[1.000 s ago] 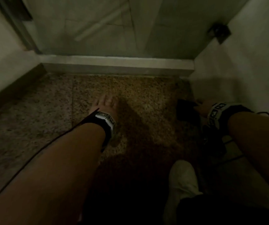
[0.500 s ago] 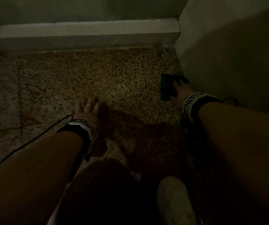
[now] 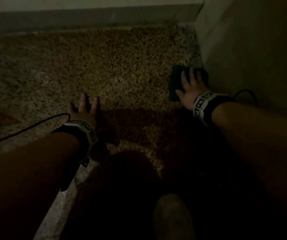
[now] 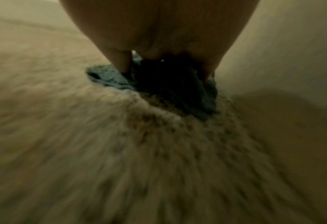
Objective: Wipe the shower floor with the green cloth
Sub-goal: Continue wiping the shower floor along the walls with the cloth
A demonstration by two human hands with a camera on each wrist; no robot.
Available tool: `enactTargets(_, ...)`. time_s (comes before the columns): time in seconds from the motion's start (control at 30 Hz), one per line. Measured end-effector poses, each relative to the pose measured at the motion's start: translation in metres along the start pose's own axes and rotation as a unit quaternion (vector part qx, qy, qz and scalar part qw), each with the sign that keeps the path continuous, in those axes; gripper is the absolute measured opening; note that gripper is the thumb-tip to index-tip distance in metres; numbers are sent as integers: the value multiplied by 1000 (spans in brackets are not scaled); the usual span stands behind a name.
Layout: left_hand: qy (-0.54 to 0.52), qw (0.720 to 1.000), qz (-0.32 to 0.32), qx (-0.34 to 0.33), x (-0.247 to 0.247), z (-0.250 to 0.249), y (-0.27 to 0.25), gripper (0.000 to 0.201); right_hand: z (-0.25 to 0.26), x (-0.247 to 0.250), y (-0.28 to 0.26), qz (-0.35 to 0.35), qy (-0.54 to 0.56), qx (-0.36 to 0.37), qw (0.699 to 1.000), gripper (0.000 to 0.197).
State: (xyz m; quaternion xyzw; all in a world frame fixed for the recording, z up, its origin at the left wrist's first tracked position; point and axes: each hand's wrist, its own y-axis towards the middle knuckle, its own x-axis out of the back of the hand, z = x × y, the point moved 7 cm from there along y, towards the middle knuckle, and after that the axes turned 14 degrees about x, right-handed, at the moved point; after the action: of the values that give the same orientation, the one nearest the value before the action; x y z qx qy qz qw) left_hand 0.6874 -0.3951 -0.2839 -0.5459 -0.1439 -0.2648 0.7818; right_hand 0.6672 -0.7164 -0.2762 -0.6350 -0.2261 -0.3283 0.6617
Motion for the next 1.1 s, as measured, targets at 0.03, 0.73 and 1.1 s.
enactTargets(0.03, -5, 1000, -1, -3, 0, 0, 0, 109, 0, -4, -3, 8, 0, 1, 1000, 65)
enactTargets(0.73, -18, 999, -14, -41, -2, 4, -2, 99, 8, 22, 28, -24, 51, -42, 998, 73)
enactTargets(1.1, -45, 998, -18, -45, -4, 5, 6, 106, 28, -32, -15, 37, -14, 51, 998, 69)
